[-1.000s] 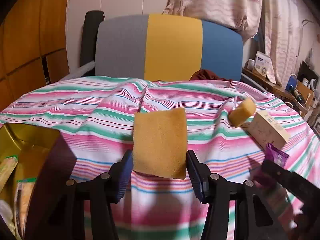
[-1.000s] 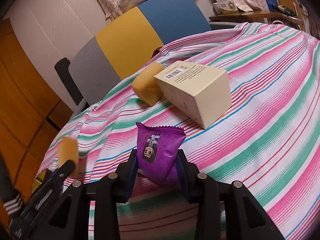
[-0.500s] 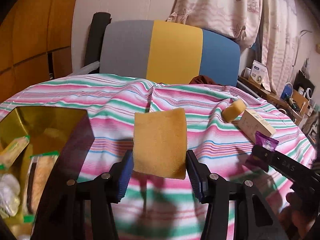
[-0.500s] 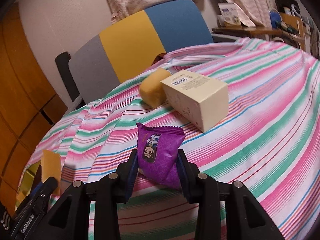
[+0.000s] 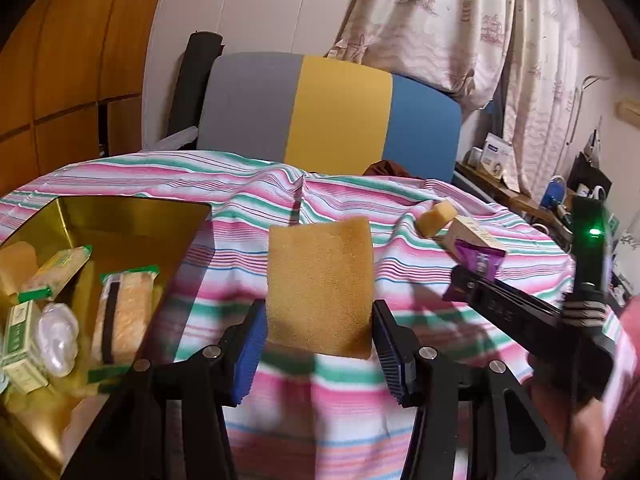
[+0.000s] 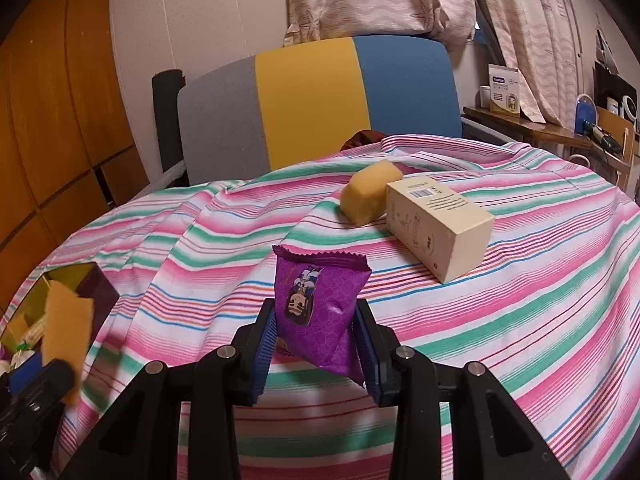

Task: Organize objects
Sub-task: 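Carry the sponge cake with the left gripper while the right carries the purple packet to the tray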

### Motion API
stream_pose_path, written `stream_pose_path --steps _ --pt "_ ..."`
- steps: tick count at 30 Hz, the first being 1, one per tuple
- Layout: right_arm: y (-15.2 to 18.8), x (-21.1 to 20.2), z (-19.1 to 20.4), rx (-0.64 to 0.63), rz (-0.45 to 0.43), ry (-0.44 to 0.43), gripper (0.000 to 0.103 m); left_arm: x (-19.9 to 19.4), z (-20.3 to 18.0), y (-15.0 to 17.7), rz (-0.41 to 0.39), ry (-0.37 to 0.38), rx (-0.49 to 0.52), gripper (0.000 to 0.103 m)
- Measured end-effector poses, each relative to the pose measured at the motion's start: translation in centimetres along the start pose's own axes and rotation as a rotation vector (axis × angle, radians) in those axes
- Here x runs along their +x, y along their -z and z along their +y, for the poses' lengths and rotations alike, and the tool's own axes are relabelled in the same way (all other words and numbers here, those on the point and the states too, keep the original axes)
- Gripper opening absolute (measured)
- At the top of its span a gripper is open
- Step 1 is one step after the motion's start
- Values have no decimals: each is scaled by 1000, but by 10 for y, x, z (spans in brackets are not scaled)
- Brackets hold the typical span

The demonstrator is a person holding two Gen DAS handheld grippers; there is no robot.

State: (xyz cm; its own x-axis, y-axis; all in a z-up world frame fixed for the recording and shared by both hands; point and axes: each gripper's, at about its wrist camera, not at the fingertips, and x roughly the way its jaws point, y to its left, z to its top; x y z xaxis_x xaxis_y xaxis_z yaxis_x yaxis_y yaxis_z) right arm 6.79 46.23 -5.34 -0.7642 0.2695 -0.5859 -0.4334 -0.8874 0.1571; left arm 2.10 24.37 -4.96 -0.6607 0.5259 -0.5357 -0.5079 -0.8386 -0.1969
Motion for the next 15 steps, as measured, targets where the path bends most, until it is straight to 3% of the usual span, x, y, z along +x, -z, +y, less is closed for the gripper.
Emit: stream_pose_path --steps 9,15 --pt "8 -4 6 -7 31 5 37 -34 35 -3 2 -5 -63 52" --pt "10 -8 30 -104 53 -16 37 -46 74 -12 24 -41 -147 53"
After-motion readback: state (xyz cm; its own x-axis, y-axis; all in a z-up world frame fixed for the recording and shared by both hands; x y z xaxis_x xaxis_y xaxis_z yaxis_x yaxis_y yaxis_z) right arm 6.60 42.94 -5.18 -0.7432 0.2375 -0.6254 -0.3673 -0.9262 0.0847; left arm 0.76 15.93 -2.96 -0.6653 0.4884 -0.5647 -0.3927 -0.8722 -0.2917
